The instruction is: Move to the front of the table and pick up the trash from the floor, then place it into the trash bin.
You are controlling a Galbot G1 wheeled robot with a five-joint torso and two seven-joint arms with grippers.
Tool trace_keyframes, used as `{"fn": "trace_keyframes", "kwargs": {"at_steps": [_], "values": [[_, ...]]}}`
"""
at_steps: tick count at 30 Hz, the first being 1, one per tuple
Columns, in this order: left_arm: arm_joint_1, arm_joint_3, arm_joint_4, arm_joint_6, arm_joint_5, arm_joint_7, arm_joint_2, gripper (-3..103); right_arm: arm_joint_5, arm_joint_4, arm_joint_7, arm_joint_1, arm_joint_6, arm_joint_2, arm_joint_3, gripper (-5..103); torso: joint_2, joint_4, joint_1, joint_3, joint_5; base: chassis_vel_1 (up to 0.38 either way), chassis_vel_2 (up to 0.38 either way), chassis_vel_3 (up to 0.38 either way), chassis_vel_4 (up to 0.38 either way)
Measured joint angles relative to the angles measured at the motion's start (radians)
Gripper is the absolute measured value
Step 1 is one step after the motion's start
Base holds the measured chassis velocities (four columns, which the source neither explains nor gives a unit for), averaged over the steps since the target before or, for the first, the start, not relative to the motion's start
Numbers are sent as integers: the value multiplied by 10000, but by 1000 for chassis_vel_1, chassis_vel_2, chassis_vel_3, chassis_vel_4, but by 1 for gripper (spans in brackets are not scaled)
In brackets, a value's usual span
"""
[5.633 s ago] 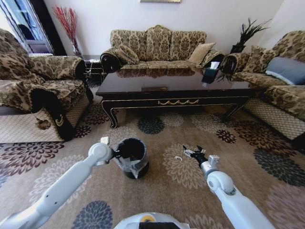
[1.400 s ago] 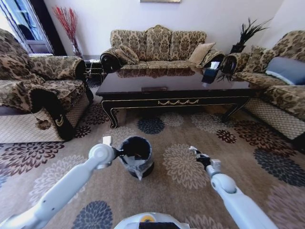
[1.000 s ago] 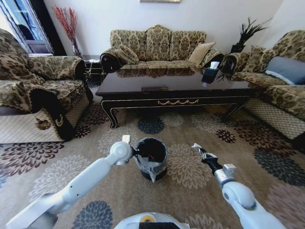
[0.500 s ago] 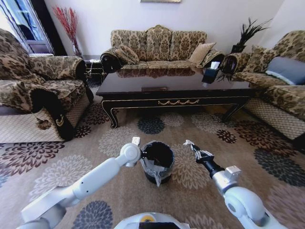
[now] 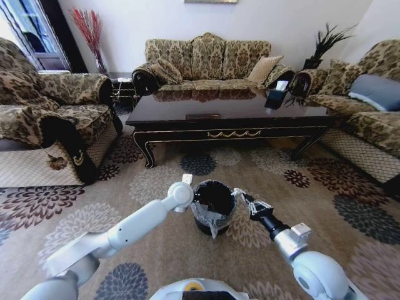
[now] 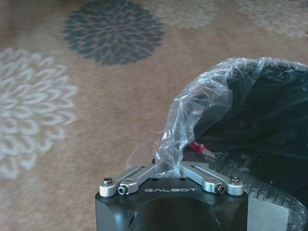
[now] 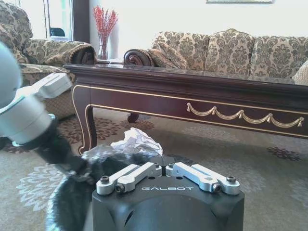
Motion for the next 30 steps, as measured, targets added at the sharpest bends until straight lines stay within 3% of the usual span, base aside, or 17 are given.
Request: {"fn": "trace_keyframes", "kwargs": {"at_steps": [5,16,18,20,23,30], "values": [[-151,136,188,-1,-89,-79,-459,0,283,-154,97,443,-201,-133,-121,0,0,6,0,0,0,0,0,0,0],[7,202,173,1,-142,-147,-620,0,312,-522,154,966,-388,-179,-592,-3,0,4,0,0,-1,0,0,0,0],[37,200,151,4,-138,-147,-596,0,298,-548,163,984,-398,-168,-616,8,0,3,0,0,-1,0,0,0,0],[39,191,147,4,-136,-148,-587,0,296,-552,165,984,-399,-165,-616,8,0,3,0,0,-1,0,0,0,0],[30,164,126,10,-133,-149,-539,0,262,-557,168,961,-399,-148,-614,24,1,3,0,0,-2,0,0,0,0],[49,133,82,21,-108,-150,-459,0,180,-564,168,869,-393,-99,-610,45,0,3,0,0,-1,0,0,0,0]]}}
